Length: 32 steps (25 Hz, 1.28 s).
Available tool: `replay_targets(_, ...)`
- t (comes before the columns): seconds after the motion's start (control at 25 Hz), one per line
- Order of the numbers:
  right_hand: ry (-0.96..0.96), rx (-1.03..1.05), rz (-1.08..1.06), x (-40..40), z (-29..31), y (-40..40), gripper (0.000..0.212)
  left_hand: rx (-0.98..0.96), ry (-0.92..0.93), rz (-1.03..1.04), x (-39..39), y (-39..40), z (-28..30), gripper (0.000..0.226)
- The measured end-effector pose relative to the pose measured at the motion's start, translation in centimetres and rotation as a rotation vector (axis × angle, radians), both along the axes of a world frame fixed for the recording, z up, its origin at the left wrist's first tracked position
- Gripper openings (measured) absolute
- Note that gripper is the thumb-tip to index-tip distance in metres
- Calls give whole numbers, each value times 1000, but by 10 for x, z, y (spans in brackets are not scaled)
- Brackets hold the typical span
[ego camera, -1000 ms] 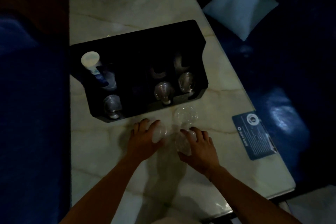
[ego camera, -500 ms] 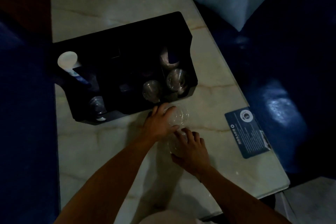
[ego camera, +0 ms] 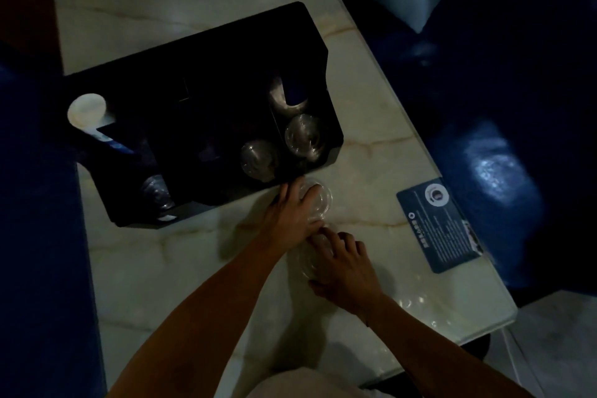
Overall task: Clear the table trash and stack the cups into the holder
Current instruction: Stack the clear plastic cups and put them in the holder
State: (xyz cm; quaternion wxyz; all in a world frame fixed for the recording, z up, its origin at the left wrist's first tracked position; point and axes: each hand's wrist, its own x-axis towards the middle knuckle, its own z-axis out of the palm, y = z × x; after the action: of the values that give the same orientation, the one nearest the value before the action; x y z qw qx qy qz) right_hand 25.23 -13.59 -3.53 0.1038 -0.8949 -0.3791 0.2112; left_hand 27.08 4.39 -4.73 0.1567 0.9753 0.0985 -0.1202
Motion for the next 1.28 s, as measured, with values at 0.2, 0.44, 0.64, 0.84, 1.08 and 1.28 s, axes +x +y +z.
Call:
replay_targets(0.2, 9, -23, 19, 4, 2, -12, 94, 78, 9, -17, 0, 1, 3, 80)
replay_targets(0.44, 79, -54, -23, 3, -2, -19, 92, 87, -26, 19, -11, -3, 1, 72)
replay_targets(0.64, 60, -63, -24, 1, -2, -26, 91, 66, 4, 41, -17, -4, 2, 70)
replay_targets(0.84, 66, -30, -59, -4, -4, -35, 93, 165, 22, 52, -34, -3, 3, 72)
replay_targets(1.08, -6, 2, -32, -5, -11, -22, 90, 62, -144, 190, -81, 5, 5, 75)
replay_targets(1.28, -18, 56, 48, 0, -16, 11, 92, -109, -185, 383, -108, 7, 12, 79)
